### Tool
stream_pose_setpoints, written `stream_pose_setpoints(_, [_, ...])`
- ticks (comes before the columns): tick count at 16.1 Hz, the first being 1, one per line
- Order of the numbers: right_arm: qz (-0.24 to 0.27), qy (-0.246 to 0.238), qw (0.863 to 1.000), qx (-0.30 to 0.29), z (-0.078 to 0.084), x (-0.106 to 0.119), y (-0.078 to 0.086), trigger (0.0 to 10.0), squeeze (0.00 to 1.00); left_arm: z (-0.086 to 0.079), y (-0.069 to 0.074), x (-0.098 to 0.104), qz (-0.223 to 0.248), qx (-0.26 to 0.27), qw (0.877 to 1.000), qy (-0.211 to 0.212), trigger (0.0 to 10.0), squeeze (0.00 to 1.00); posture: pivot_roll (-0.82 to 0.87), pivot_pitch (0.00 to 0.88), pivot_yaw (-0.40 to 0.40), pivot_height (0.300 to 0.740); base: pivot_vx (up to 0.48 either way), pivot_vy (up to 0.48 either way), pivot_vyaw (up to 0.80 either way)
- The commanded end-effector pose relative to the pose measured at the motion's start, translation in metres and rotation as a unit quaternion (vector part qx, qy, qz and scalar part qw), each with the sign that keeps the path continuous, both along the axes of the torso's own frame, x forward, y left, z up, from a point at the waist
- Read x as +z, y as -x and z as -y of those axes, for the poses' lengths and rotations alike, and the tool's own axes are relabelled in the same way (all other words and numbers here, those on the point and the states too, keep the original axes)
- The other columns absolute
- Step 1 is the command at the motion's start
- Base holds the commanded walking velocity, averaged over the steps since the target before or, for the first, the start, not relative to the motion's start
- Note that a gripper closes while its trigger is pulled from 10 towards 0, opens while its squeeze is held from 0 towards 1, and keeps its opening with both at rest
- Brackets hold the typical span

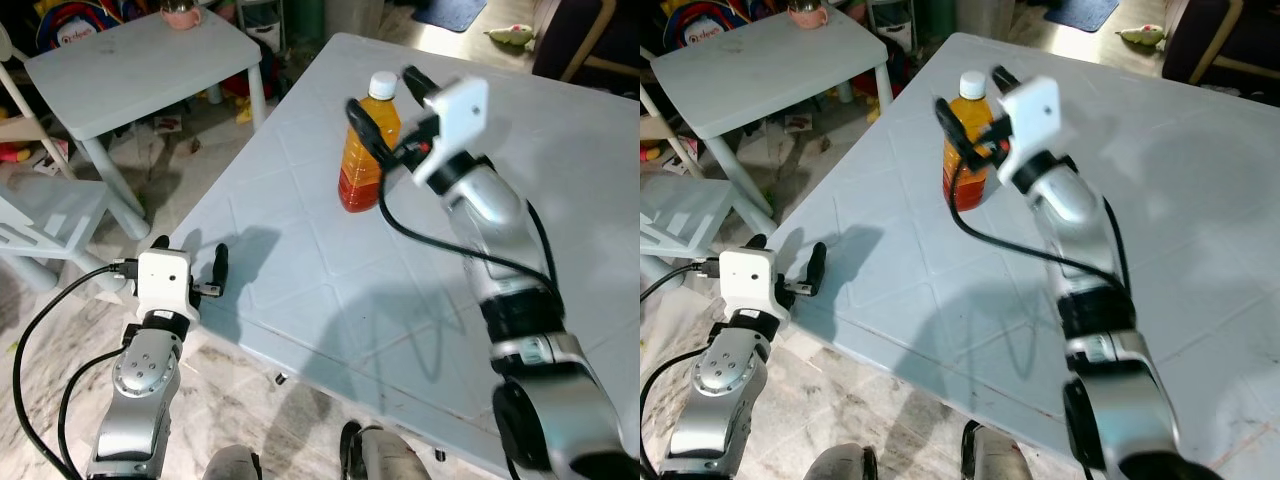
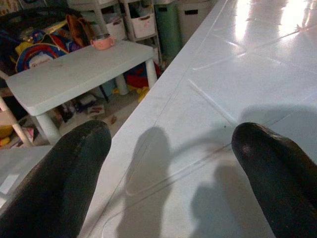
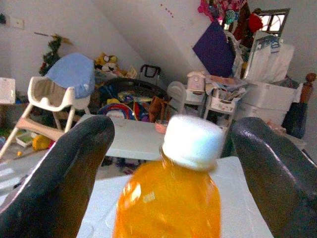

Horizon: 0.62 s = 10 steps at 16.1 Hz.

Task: Restocking fridge

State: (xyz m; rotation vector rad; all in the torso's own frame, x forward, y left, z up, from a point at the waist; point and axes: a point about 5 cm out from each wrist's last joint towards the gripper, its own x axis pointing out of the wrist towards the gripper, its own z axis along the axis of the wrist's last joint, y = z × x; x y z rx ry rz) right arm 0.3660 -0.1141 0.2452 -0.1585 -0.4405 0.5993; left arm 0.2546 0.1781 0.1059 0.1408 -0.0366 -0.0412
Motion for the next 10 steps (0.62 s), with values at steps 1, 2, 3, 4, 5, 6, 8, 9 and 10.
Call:
stream_pose_setpoints(1, [0.002, -0.014, 1.000, 0.004, -0.002, 0.006, -0.004, 10.0, 0.00, -0.002, 0.003, 0.000, -0.004, -0.002, 1.000, -0.009, 10.0, 0.00, 0.12, 0.178, 0.011, 0.740, 0.000, 0.000, 0.00])
stream_pose_setpoints(2, [-0.007, -0.035, 0.999, 0.005, -0.004, 0.009, -0.008, 10.0, 0.00, -0.003, 0.003, 0.000, -0.004, -0.002, 1.000, -0.010, 10.0, 0.00, 0.13, 0.179, 0.012, 0.740, 0.000, 0.000, 0.00])
stream_pose_setpoints(3, [-0.017, -0.049, 0.999, 0.003, -0.006, 0.011, -0.012, 9.7, 0.00, -0.003, 0.003, 0.001, -0.004, -0.002, 1.000, -0.011, 10.0, 0.00, 0.13, 0.180, 0.011, 0.740, 0.000, 0.000, 0.00])
stream_pose_setpoints(4, [-0.024, -0.053, 0.998, -0.003, -0.006, 0.013, -0.015, 8.5, 0.00, -0.003, 0.003, 0.001, -0.005, -0.002, 1.000, -0.011, 10.0, 0.00, 0.13, 0.182, 0.012, 0.740, 0.000, 0.000, 0.00])
stream_pose_setpoints(5, [-0.036, -0.063, 0.997, -0.009, -0.008, 0.013, -0.018, 0.0, 0.00, -0.003, 0.003, 0.000, -0.007, -0.005, 1.000, -0.012, 10.0, 0.00, 0.13, 0.183, 0.013, 0.740, 0.000, 0.000, 0.00])
stream_pose_setpoints(6, [-0.043, -0.069, 0.997, -0.011, -0.008, 0.013, -0.019, 0.0, 0.00, -0.002, 0.003, 0.000, -0.008, -0.007, 1.000, -0.012, 10.0, 0.00, 0.13, 0.184, 0.013, 0.740, 0.000, 0.000, 0.00])
stream_pose_setpoints(8, [-0.048, -0.071, 0.996, -0.009, -0.010, 0.013, -0.020, 0.0, 0.00, -0.002, 0.003, 0.000, -0.009, -0.008, 1.000, -0.012, 10.0, 0.00, 0.13, 0.184, 0.014, 0.740, 0.000, 0.000, 0.00])
stream_pose_setpoints(9, [-0.049, -0.072, 0.996, -0.008, -0.011, 0.013, -0.020, 0.0, 0.00, -0.001, 0.002, 0.000, -0.009, -0.009, 1.000, -0.012, 10.0, 0.00, 0.13, 0.184, 0.014, 0.740, 0.000, 0.000, 0.00])
stream_pose_setpoints(10, [-0.052, -0.070, 0.996, -0.003, -0.013, 0.013, -0.020, 0.0, 0.00, -0.002, 0.002, 0.000, -0.011, -0.010, 1.000, -0.013, 10.0, 0.00, 0.12, 0.183, 0.015, 0.740, 0.000, 0.000, 0.00])
